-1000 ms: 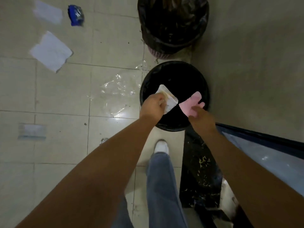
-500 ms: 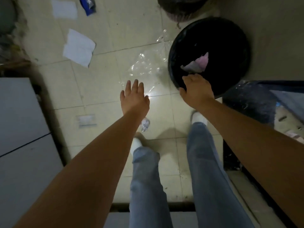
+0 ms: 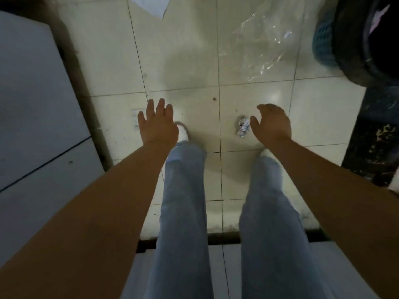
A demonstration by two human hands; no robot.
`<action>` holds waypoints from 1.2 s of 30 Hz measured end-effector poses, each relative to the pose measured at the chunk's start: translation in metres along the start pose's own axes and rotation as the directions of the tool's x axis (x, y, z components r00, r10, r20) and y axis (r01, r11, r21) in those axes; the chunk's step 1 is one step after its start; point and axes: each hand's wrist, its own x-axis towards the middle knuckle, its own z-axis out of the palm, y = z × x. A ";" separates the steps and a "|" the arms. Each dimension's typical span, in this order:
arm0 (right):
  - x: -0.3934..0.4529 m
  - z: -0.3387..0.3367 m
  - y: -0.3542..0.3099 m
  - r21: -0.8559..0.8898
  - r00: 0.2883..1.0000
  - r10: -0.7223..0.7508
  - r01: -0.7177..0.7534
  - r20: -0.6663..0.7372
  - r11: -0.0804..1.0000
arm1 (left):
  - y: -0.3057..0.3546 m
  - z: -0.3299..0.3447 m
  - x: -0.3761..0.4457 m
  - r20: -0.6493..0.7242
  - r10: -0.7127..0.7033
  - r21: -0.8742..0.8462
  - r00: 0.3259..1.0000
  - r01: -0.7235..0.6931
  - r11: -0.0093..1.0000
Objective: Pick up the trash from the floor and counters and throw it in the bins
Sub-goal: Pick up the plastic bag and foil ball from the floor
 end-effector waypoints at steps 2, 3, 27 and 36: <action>0.001 0.035 -0.012 0.056 0.993 0.115 -0.117 0.033 0.992 | -0.020 0.026 0.009 0.056 0.010 -0.010 0.998 -0.009 1.000; 0.005 0.051 -0.015 0.081 0.984 0.169 -0.172 0.051 0.982 | -0.027 0.038 0.015 0.070 0.021 -0.009 0.997 -0.021 1.000; 0.196 0.240 -0.130 0.148 0.977 -0.182 0.197 -0.112 0.969 | -0.085 0.212 0.221 -0.134 0.079 -0.002 0.988 -0.079 0.997; 0.229 0.269 -0.169 -0.160 0.889 -0.457 0.448 -0.019 0.879 | -0.143 0.228 0.258 -0.203 0.311 0.238 0.929 -0.261 0.936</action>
